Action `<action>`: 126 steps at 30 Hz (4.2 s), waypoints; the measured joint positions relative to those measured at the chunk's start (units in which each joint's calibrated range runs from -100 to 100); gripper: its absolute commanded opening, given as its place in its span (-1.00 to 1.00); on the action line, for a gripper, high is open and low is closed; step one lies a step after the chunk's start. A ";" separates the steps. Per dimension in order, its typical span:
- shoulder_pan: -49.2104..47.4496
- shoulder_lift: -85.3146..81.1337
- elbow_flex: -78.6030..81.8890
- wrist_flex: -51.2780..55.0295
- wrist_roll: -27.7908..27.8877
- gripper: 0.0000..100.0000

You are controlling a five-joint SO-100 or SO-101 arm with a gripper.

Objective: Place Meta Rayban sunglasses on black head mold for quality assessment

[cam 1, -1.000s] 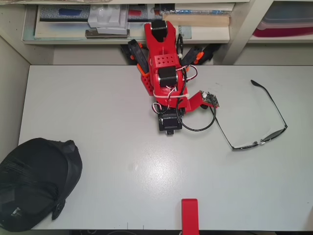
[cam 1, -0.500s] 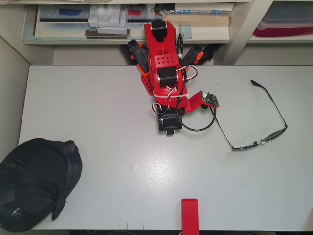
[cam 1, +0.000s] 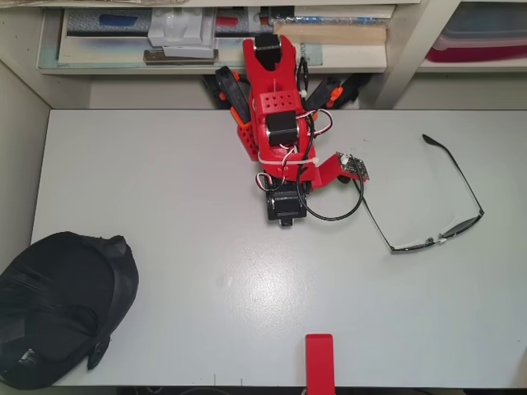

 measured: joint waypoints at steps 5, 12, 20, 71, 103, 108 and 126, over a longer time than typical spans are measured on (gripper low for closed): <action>0.00 0.00 0.00 0.00 0.00 -0.97; 0.00 0.00 0.00 0.00 0.00 -0.97; 0.00 0.00 0.00 0.00 0.00 -0.97; -4.65 58.15 -57.19 18.37 5.68 0.03; -54.38 137.23 -149.66 32.75 -26.76 -0.01; -57.23 142.69 -154.44 32.75 -26.76 -0.01; -57.66 151.93 -162.02 32.75 -19.98 -0.01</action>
